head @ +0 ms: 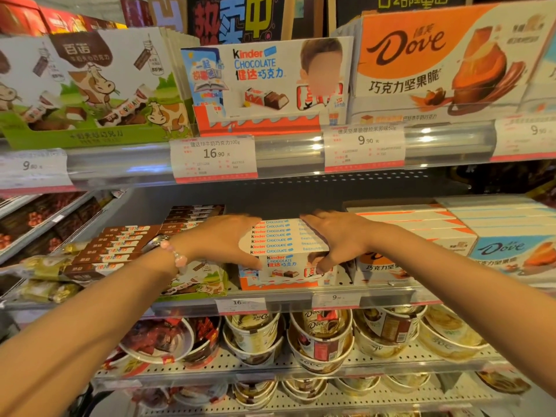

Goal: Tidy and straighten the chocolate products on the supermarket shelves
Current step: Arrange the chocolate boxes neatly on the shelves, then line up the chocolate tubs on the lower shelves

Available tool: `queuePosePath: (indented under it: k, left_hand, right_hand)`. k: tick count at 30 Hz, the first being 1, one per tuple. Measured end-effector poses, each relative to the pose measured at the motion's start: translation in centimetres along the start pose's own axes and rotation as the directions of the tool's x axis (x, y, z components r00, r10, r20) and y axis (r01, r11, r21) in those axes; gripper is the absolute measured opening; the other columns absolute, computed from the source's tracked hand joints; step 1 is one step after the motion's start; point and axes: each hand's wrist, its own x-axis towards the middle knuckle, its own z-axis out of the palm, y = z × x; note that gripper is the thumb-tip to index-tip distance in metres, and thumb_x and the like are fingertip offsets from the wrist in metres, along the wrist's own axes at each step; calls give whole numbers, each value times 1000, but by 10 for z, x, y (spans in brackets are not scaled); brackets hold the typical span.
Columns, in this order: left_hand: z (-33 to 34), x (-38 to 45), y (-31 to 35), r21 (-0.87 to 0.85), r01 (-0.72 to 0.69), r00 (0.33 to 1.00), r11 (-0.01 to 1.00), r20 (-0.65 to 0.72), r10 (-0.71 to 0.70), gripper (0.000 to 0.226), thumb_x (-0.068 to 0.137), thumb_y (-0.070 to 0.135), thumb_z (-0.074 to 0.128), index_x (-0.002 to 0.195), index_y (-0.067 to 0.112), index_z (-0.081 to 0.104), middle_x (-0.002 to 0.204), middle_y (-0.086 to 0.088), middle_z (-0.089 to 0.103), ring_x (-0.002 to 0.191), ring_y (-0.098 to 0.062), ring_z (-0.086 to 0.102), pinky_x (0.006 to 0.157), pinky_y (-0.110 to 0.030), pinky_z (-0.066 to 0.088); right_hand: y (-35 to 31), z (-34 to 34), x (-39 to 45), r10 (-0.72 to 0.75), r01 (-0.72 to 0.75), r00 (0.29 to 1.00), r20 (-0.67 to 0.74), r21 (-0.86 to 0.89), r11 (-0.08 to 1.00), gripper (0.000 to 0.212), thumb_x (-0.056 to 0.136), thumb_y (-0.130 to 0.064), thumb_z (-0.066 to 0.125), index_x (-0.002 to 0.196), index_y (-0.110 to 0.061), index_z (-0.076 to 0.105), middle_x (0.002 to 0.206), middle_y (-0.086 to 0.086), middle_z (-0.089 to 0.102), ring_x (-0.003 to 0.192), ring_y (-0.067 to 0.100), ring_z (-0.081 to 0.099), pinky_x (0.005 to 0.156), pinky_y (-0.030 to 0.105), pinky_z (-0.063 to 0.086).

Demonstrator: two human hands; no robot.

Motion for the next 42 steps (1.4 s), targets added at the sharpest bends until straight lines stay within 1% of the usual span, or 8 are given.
queuePosePath:
  k: [5,13,18,22,30,34,38,42]
  left_hand:
    - [-3,-2,3,-49,-5,1000,999,3,5,67,70,54,73,127,32,47,116,13,57,101,-7,54,86,-38,50]
    - [22,-17,12,273,92,991,957,-117,-62,79,78,56,57,144,27,25,145,4,37,129,-20,39,108,-47,25]
    - [23,-45,24,178,123,958,976,-280,-70,61,82,46,61,137,26,44,144,5,43,131,-15,38,113,-45,22]
    - [19,-88,38,-13,-31,870,999,-492,20,39,79,23,71,113,5,64,113,-12,64,103,-26,60,90,-42,48]
    - [61,-175,26,-269,170,789,948,-539,-295,17,82,19,61,89,5,67,73,-1,63,65,-6,54,60,-22,43]
    - [106,-215,-17,-446,356,743,821,-398,-538,4,82,12,64,79,10,66,70,-7,66,60,-17,59,56,-28,45]
    - [145,-231,-64,-554,547,664,628,-170,-728,13,84,12,66,80,0,64,74,-11,63,71,-20,57,62,-26,45]
    - [166,-226,-112,-966,259,551,-6,153,-820,13,85,-10,54,89,3,53,97,-10,61,86,-23,54,72,-26,49]
  right_hand:
    - [-1,-2,-2,-26,26,1000,0,-68,997,112,67,-56,71,149,-19,6,157,5,14,140,26,23,107,40,32]
    - [-8,4,-19,-183,161,963,-195,-123,979,89,75,-65,58,146,-27,21,149,1,32,125,22,43,95,36,43]
    - [-21,-6,-20,-211,155,954,-213,-253,955,79,79,-68,50,144,-27,29,147,0,37,126,23,45,97,41,40]
    - [-51,-5,-26,-374,360,858,-352,-108,927,62,83,-55,53,136,-23,45,137,0,50,120,20,49,98,37,40]
    - [-139,49,-15,-478,578,796,-370,232,783,32,88,-27,58,118,-18,61,110,2,63,97,20,60,77,38,49]
    - [-181,89,0,-452,527,848,-275,368,766,18,89,-24,57,104,-21,66,71,-17,56,63,1,57,54,23,43]
    - [-216,135,28,-251,263,963,-98,545,796,19,91,-31,55,105,-21,64,78,-6,65,77,15,64,61,28,44]
    - [-242,175,55,81,-117,993,86,626,771,39,91,-39,53,110,-5,54,96,17,66,91,33,63,68,35,47]
